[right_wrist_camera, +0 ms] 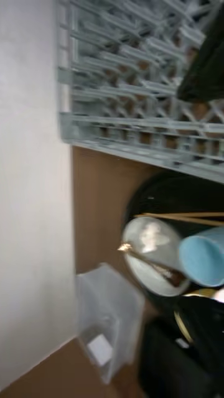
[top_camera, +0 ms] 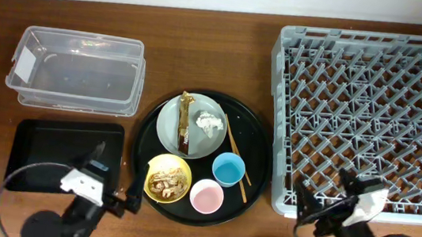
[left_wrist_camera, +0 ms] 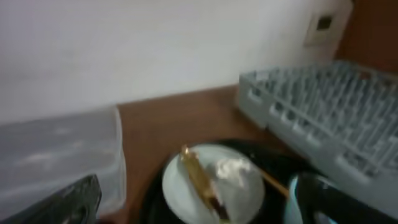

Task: Sort waste into correct bins and load items into the dishwasher rack
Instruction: 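Reach the left gripper to the pink cup and grasp it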

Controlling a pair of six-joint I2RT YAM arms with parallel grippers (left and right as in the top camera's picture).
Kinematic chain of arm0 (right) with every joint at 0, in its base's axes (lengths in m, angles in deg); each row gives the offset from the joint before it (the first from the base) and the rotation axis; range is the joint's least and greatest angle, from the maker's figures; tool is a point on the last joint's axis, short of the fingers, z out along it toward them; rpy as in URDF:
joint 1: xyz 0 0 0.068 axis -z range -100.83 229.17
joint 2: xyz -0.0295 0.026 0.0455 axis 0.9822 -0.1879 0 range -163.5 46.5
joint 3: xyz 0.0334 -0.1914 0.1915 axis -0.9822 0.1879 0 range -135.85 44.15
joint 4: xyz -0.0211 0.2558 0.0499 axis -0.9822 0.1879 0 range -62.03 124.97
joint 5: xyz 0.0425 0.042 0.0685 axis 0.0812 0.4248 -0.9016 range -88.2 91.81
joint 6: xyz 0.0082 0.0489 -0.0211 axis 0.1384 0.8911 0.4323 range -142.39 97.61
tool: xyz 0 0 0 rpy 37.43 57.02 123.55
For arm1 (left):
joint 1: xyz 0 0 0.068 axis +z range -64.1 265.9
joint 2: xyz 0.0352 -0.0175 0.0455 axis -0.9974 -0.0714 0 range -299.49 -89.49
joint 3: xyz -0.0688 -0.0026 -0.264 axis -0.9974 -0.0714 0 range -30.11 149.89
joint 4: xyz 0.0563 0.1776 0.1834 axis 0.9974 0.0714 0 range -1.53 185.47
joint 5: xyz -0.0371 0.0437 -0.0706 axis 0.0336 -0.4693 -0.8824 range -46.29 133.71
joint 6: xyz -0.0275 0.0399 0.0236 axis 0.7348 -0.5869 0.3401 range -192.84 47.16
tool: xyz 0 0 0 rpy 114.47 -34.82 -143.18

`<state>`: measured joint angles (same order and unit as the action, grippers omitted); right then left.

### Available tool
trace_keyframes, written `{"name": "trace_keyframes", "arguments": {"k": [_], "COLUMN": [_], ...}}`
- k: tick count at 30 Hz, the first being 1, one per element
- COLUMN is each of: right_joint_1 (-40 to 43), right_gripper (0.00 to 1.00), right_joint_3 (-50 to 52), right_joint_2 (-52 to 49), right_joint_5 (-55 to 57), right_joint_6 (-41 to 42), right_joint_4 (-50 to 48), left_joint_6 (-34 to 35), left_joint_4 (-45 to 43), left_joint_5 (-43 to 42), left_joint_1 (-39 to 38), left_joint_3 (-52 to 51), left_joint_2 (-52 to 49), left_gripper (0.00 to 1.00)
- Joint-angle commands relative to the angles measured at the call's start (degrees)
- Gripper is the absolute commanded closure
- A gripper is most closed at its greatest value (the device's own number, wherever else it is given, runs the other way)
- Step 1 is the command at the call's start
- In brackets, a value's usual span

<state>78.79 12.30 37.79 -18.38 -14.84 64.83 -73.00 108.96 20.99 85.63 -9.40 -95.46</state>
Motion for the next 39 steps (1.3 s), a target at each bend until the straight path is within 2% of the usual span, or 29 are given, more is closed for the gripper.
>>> {"name": "trace_keyframes", "arguments": {"k": [1,5,7,8,10,13,14,15,17,19,21,24,25,27,29,30,31,32,34,36,39], "right_joint_1": [0.42,0.42,0.39,0.42,0.42,0.42,0.42,0.42,0.42,0.42,0.42,0.42,0.42,0.42,0.42,0.42,0.42,0.42,0.42,0.42,0.39], "right_gripper": [0.02,0.01,0.02,0.01,0.01,0.01,0.01,0.01,0.01,0.01,0.01,0.01,0.01,0.01,0.01,0.01,0.01,0.01,0.01,0.01,0.01], "right_joint_3": [-18.23,-35.56,-41.48,-43.06,-43.60,-43.60,-43.60,-43.60,-43.60,-43.60,-43.60,-43.58,-43.58,-43.58,-43.58,-43.58,-43.58,-43.58,-43.58,-43.58,-43.58], "right_joint_2": [-15.21,-29.94,-34.86,-36.28,-37.22,-37.38,-37.38,-37.38,-37.42,-37.42,-37.42,-37.42,-37.42,-37.42,-37.42,-37.42,-37.42,-37.42,-37.42,-37.42,-37.42], "right_joint_5": [1.38,0.94,-1.31,-1.25,-1.20,-1.22,-1.22,-1.22,-1.25,-1.27,-1.25,-1.25,-1.25,-1.25,-1.22,-1.22,-1.22,-1.22,-1.18,-0.90,-0.81], "right_joint_6": [-0.04,0.00,-0.04,-0.07,-0.04,0.00,0.02,0.46,1.55,2.43,2.40,2.40,2.40,2.40,2.38,2.38,2.38,2.36,2.36,2.34,2.05], "right_joint_4": [15.56,30.84,35.43,36.54,37.42,39.10,39.39,39.45,39.47,39.52,40.17,40.94,41.00,41.40,41.86,41.83,41.83,41.83,41.83,41.79,41.79], "left_joint_6": [1.03,1.01,1.27,1.27,1.27,6.25,6.19,6.23,10.71,15.98,18.93,19.02,19.04,19.04,20.11,20.09,20.11,21.18,21.07,18.12,16.44], "left_joint_4": [15.72,38.49,46.03,47.04,46.62,45.72,49.07,51.47,51.06,44.92,37.48,33.07,31.91,30.64,30.53,30.49,30.51,33.46,41.72,48.22,51.25], "left_joint_5": [-1.97,-2.03,-5.11,-9.81,-12.94,-13.11,-12.02,-9.55,0.63,7.13,10.19,12.44,13.64,14.40,14.43,14.69,14.64,13.92,12.46,12.00,6.80], "left_joint_1": [0.17,0.17,0.20,0.17,0.20,-0.63,-3.30,-7.17,-17.09,-26.25,-34.16,-39.63,-40.92,-41.99,-41.99,-41.97,-41.97,-41.97,-41.46,-39.23,-33.55], "left_joint_3": [20.11,44.72,52.61,54.51,54.66,54.36,54.07,52.94,47.82,41.81,36.81,35.58,35.58,35.58,35.58,35.58,35.58,37.51,43.54,49.00,55.41], "left_joint_2": [-14.40,-34.32,-39.95,-41.77,-42.66,-44.09,-45.79,-47.60,-51.34,-54.99,-60.15,-67.67,-70.40,-75.58,-78.49,-79.03,-79.19,-78.73,-76.19,-73.53,-69.75], "left_gripper": [0.01,0.01,0.01,0.01,0.01,0.03,0.16,0.24,0.32,0.34,0.38,0.42,0.46,0.59,0.62,0.67,0.78,1.00,1.00,1.00,1.00]}}
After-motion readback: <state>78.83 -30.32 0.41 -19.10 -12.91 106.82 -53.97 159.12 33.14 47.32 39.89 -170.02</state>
